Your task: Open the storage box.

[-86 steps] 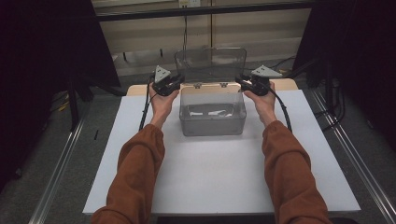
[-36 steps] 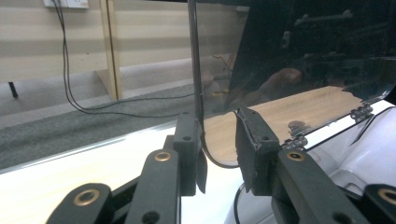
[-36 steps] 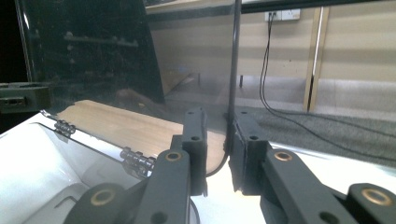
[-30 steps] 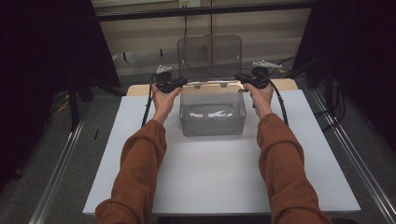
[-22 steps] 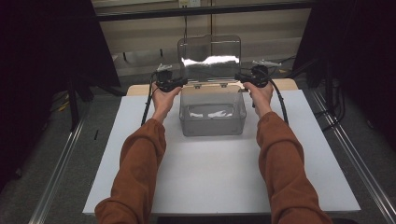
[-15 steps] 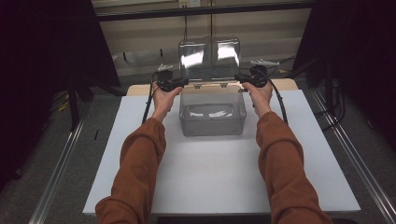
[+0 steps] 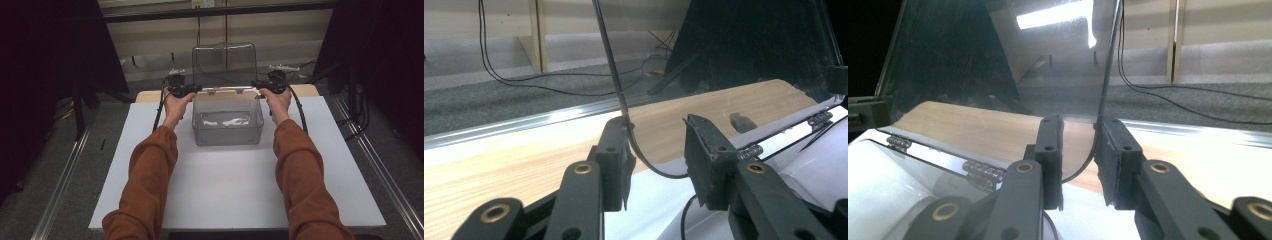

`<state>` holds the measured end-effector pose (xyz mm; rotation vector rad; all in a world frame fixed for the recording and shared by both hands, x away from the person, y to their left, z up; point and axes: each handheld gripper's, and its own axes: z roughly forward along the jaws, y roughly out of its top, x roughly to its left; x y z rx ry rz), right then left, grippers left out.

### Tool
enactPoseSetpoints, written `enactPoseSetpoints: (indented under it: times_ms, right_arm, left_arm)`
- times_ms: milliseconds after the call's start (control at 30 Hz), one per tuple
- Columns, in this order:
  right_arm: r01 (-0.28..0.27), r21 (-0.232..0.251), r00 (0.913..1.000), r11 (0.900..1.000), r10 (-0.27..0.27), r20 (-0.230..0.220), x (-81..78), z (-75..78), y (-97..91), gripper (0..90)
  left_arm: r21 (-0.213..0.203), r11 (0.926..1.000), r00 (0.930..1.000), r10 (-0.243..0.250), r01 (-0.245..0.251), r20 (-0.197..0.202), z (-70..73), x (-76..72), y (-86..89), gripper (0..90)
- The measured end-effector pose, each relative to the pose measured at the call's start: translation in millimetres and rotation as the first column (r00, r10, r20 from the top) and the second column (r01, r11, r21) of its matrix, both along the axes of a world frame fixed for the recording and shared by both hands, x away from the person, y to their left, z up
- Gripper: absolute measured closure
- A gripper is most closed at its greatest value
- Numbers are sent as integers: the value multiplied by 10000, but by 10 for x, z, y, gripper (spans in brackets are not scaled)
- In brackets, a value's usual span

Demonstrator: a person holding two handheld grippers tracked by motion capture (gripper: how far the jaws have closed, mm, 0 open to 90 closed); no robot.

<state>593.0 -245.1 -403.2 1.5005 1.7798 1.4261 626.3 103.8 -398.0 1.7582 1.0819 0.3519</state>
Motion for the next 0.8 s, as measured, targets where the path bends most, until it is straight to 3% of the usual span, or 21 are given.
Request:
enactPoseSetpoints:
  times_ms: [100,233,400,500,633,800]
  right_arm:
    - [2,98,10000,10000,-1,-49,3,-11,-5,720]
    - [-15,226,10000,9997,16,-36,14,-26,-7,714]
    - [18,591,9996,9983,-1,-282,32,-67,-16,688]
    - [10,415,9999,9991,-4,-146,35,-65,-2,683]
    - [26,577,9995,9983,-9,-310,42,-68,-8,680]
    - [-39,666,9991,9978,67,-424,45,-88,-5,648]
  left_arm:
    - [222,9997,9999,29,-32,111,8,-10,-16,615]
    - [192,9998,10000,37,-37,-18,5,0,-7,611]
    - [-102,9998,9992,148,-152,-362,-16,19,4,597]
    - [-88,9999,9991,143,-147,-407,-15,26,5,597]
    - [-11,9998,9986,193,-194,-483,0,23,-5,596]
    - [-253,9993,9977,264,-280,-620,-26,25,-7,582]
